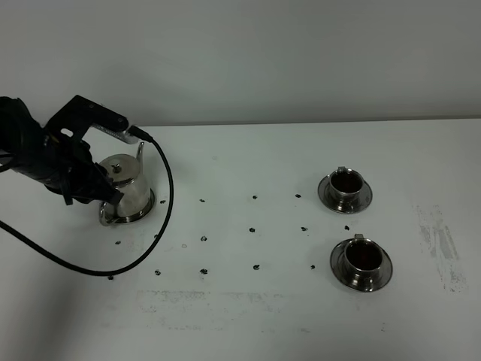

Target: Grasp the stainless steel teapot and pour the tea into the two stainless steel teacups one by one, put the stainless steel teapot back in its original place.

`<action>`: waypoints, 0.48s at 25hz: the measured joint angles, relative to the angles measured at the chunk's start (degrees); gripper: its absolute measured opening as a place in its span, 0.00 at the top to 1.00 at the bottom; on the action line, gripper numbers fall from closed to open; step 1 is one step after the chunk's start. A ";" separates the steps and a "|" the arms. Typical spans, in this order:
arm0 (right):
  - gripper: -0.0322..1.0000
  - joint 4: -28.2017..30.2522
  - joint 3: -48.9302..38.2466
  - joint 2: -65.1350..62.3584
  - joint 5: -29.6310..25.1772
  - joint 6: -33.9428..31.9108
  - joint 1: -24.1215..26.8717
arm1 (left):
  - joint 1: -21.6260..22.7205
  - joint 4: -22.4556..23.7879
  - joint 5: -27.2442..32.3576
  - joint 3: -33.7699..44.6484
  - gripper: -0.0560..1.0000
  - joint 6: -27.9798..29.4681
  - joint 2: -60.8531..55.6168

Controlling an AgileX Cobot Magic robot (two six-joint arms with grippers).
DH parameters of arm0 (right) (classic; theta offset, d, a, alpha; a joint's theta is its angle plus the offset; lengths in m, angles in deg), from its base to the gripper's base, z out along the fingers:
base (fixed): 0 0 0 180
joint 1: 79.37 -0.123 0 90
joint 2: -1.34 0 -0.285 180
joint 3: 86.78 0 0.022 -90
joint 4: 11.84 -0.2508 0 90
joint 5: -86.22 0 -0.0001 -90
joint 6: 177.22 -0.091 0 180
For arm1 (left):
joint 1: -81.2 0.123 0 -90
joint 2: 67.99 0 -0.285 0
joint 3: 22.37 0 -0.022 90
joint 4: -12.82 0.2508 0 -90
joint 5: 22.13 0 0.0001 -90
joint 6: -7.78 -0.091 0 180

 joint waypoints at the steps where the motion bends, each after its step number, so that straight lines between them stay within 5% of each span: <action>1: 0.68 0.00 0.00 0.00 0.00 0.00 0.00 | 0.00 -0.12 0.01 0.60 0.61 0.00 -1.39; 7: 0.68 0.00 0.00 0.00 0.00 0.00 0.00 | 0.76 -0.19 -6.10 12.18 0.61 0.00 -15.23; 12: 0.68 0.00 0.00 0.00 0.00 0.00 0.00 | 4.68 -0.19 -5.07 19.70 0.61 1.42 -31.93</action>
